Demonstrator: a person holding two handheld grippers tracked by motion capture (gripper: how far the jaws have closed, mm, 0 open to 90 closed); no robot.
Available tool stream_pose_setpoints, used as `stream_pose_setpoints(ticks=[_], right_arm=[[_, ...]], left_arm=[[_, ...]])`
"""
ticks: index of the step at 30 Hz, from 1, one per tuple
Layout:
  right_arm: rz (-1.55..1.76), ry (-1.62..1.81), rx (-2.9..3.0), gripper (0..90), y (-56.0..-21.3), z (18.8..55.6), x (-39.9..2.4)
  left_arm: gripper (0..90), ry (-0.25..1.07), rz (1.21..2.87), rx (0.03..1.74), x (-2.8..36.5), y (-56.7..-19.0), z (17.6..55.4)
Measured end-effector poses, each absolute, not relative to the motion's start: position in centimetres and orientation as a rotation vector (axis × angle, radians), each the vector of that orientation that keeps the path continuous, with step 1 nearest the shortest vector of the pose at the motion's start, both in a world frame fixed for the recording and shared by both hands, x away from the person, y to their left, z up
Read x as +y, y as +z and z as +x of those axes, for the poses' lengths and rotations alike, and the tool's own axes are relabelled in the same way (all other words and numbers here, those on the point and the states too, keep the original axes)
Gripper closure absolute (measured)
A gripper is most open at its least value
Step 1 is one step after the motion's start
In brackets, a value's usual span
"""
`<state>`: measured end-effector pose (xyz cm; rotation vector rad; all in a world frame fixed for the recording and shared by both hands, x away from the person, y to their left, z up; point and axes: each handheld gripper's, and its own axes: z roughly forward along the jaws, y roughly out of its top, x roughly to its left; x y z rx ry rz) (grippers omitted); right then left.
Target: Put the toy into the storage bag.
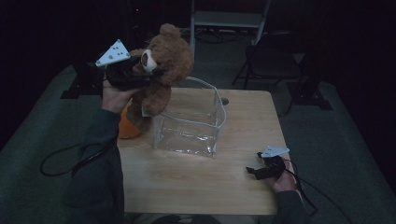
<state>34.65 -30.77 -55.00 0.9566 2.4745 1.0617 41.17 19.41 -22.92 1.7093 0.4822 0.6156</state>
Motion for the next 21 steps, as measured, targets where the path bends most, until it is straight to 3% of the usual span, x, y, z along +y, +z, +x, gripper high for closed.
stream_pose_setpoints(ticks=[21], right_arm=[[0.957, 1.063, 2.474, 11.6, -55.0, 34.7, -30.8]], left_arm=[[39.0, 0.564, 1.728, 0.451, 17.5, -22.5, 42.5]])
